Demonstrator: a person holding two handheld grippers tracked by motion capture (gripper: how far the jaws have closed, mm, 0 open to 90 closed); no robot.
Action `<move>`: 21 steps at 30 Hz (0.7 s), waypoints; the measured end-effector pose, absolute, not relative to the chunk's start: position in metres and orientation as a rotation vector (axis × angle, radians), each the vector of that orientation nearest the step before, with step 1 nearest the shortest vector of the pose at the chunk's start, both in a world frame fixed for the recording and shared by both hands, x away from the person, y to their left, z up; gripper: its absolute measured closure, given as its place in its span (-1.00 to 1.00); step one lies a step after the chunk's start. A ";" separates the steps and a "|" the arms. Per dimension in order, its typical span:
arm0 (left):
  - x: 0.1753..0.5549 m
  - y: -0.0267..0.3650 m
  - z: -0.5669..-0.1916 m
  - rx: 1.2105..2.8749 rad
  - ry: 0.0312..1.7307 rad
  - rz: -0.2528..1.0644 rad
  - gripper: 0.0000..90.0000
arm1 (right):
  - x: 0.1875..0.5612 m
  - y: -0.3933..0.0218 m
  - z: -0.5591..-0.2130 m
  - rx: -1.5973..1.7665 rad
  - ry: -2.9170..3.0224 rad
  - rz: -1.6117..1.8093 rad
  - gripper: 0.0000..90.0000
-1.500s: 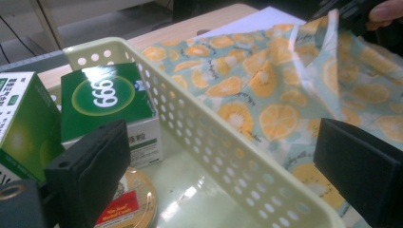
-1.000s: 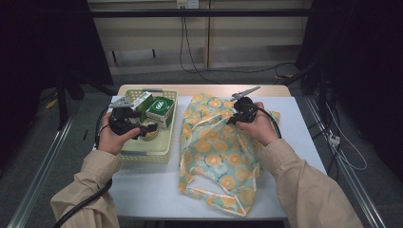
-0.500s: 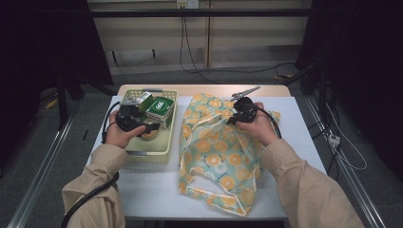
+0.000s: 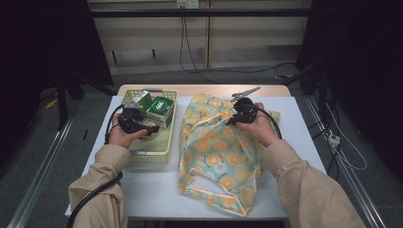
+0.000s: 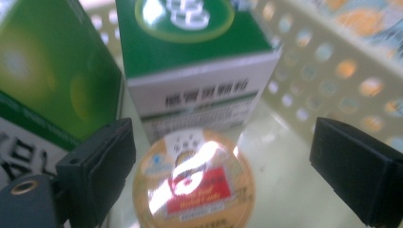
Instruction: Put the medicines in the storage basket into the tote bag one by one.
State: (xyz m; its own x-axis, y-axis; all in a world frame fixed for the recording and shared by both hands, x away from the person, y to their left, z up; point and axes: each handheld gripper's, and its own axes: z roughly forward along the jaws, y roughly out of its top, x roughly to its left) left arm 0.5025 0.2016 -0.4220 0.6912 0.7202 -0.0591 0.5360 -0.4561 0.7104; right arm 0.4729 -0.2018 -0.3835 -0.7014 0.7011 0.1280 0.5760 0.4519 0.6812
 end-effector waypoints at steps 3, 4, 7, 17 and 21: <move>0.506 0.199 -0.425 2.192 0.980 0.337 -0.83 | 0.473 -0.202 -0.385 1.128 2.528 1.082 0.98; 0.507 0.198 -0.426 2.198 0.986 0.341 -0.83 | 0.473 -0.202 -0.386 1.129 2.527 1.082 0.98; 0.509 0.195 -0.430 2.239 0.995 0.356 -0.83 | 0.473 -0.203 -0.386 1.126 2.530 1.083 0.98; 0.511 0.194 -0.440 2.317 1.051 0.323 -0.81 | 0.472 -0.203 -0.386 1.116 2.536 1.085 0.98; 0.511 0.195 -0.444 2.360 1.108 0.300 -0.67 | 0.470 -0.204 -0.387 1.117 2.535 1.086 0.98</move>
State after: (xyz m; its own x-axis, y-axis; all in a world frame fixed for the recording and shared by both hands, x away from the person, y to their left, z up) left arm 0.5113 0.1946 -0.4443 0.6425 0.7661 -0.0169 0.6530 -0.5359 0.5351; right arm 0.4701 -0.2038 -0.3865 -0.7062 0.6958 0.1311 0.5751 0.4556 0.6795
